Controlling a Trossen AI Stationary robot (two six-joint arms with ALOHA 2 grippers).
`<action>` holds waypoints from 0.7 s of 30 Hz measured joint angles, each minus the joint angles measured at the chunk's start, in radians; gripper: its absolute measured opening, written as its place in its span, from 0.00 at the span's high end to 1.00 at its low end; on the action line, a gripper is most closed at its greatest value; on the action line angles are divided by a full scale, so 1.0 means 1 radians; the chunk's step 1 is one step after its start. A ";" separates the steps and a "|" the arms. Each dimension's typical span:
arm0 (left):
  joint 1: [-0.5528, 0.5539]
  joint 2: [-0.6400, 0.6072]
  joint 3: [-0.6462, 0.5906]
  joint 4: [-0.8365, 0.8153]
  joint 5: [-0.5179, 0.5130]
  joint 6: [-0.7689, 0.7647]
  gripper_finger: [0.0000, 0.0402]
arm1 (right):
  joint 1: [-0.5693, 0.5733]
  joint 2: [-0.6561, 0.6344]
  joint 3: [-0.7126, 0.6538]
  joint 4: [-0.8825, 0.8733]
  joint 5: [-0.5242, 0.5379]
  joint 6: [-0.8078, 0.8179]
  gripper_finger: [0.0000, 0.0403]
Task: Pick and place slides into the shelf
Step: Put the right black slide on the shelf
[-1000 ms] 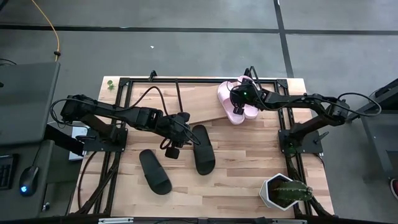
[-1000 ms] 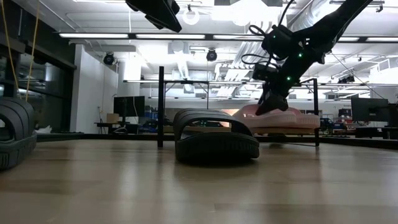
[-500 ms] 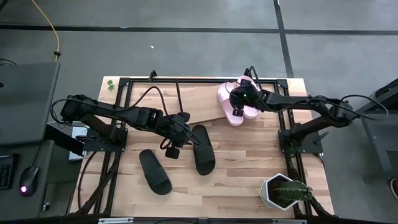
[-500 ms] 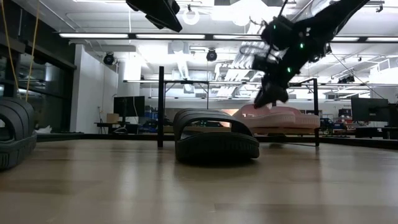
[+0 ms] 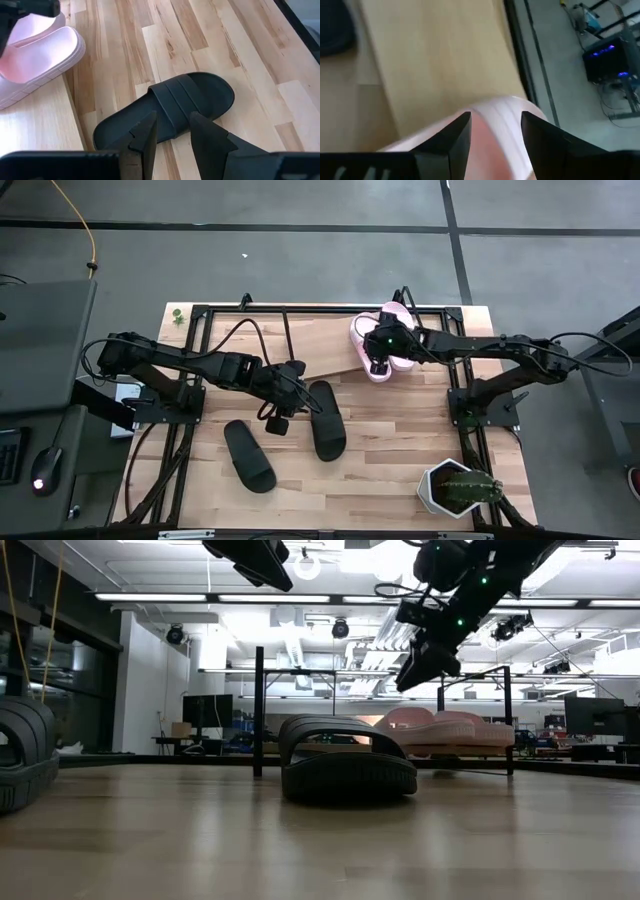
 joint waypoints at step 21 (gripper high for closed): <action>0.000 0.000 -0.036 -0.169 -0.174 -0.029 0.75 | 0.275 0.000 0.064 -0.052 -0.012 0.125 0.59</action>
